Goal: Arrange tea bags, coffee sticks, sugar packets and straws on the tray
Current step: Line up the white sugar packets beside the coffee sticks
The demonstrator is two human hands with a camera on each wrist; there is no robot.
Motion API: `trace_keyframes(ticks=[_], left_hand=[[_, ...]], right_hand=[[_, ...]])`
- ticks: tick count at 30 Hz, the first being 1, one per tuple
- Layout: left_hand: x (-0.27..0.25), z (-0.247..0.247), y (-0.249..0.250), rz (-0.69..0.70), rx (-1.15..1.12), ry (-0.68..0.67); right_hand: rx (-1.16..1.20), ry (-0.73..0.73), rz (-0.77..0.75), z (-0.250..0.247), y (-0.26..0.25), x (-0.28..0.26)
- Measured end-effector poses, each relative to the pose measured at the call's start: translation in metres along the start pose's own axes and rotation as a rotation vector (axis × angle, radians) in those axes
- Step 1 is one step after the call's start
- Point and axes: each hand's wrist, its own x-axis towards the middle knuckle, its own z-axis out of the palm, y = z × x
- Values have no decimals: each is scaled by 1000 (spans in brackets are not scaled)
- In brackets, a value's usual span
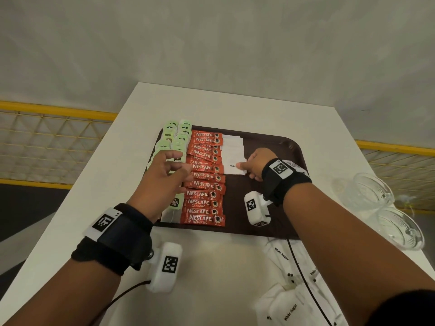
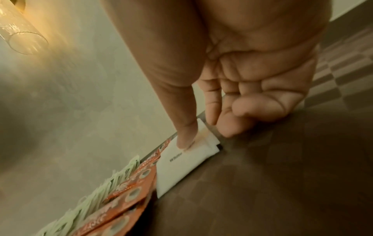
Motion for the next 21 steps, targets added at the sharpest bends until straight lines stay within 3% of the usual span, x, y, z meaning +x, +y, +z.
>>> trace_keyframes(ticks=[3, 8, 12, 15, 21], left_hand=[[-6, 2, 7, 12, 30, -12], [-31, 25, 25, 42, 81, -89], [-62, 62, 27, 130, 208, -276], [-83, 90, 18, 189, 334, -438], [-125, 127, -1, 245, 790, -733]], right_hand=[[-48, 17, -27, -12, 2, -18], [18, 61, -254, -35, 28, -89], [-70, -3, -333, -39, 72, -144], [-108, 32, -335, -37, 113, -180], [-286, -7, -251, -11, 175, -245]])
